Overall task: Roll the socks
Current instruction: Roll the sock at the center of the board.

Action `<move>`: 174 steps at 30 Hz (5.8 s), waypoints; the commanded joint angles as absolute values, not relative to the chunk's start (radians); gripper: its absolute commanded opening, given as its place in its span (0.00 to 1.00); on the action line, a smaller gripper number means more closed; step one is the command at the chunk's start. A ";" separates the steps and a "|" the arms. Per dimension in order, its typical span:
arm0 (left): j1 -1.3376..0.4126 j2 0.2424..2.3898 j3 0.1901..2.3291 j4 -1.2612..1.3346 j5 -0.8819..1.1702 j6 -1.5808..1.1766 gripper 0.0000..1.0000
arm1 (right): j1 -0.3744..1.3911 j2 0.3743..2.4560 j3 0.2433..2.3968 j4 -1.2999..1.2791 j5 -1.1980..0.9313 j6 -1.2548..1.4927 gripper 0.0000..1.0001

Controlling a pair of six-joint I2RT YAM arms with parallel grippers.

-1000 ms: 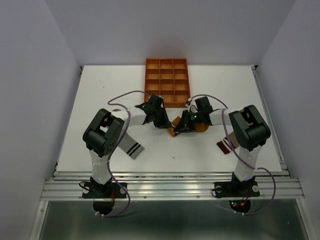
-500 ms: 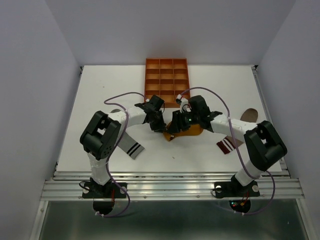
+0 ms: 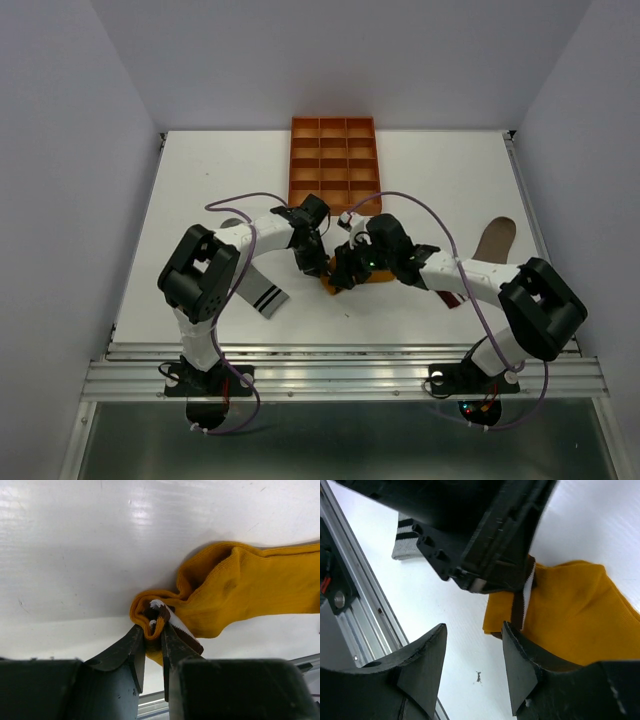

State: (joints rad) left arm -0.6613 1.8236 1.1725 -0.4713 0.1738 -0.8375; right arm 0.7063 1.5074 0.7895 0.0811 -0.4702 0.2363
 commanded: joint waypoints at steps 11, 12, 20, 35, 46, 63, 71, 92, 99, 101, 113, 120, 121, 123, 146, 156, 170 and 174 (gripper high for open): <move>-0.699 1.818 1.255 -0.649 0.127 -0.888 0.00 | 0.877 1.540 0.813 0.104 -0.204 0.146 0.53; -0.699 1.819 1.255 -0.650 0.126 -0.893 0.00 | 0.890 1.546 0.813 0.104 -0.204 0.147 0.53; -0.700 1.833 1.272 -0.673 0.121 -0.902 0.00 | 0.951 1.592 0.822 0.095 -0.138 0.143 0.50; -0.698 1.807 1.250 -0.650 0.173 -0.957 0.04 | 0.996 1.652 0.828 0.041 0.152 0.213 0.19; -0.667 1.701 1.193 -0.537 0.126 -0.979 0.65 | 0.927 1.583 0.735 0.075 0.063 0.386 0.01; -0.627 1.666 1.157 -0.382 0.166 -0.911 0.69 | 0.730 1.494 0.433 0.385 -0.129 0.704 0.01; -0.673 1.680 1.085 -0.281 0.225 -0.861 0.69 | 0.683 1.539 0.433 0.298 -0.092 0.782 0.01; -0.719 1.819 1.080 -0.134 0.281 -0.833 0.54 | 0.673 1.554 0.460 0.293 -0.187 0.693 0.01; -0.729 1.856 1.097 -0.118 0.293 -0.824 0.07 | 0.673 1.575 0.489 0.295 -0.210 0.654 0.01; -0.729 1.861 1.100 -0.110 0.293 -0.821 0.00 | 0.673 1.569 0.489 0.295 -0.206 0.649 0.01; -0.735 1.760 1.143 -0.538 -0.165 -0.922 0.00 | 0.673 1.503 0.640 0.179 -0.343 0.414 0.54; -0.732 1.726 1.141 -0.727 -0.235 -1.063 0.00 | 0.730 1.470 0.690 0.224 -0.350 0.302 0.58; -0.730 1.726 1.143 -0.736 -0.233 -1.071 0.00 | 0.730 1.465 0.690 0.232 -0.345 0.281 0.58; -0.730 1.735 1.155 -0.752 -0.209 -1.075 0.00 | 0.753 1.459 0.689 0.258 -0.350 0.253 0.58; -0.742 1.865 1.319 -0.934 -0.109 -1.048 0.00 | 1.094 1.511 0.701 0.393 0.057 0.117 0.57; -0.744 1.868 1.322 -0.930 -0.090 -1.034 0.00 | 1.175 1.594 0.761 0.362 0.245 0.052 0.56; -0.742 1.845 1.290 -0.913 -0.064 -1.049 0.00 | 1.239 1.687 0.821 0.285 0.354 0.018 0.54; -0.742 1.839 1.287 -0.905 -0.061 -1.049 0.00 | 1.239 1.721 0.827 0.270 0.408 0.026 0.54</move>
State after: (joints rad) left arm -0.7341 1.8656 1.2926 -0.8867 -0.0700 -1.0409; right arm 1.2274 1.6962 0.7906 0.2916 0.3225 0.0296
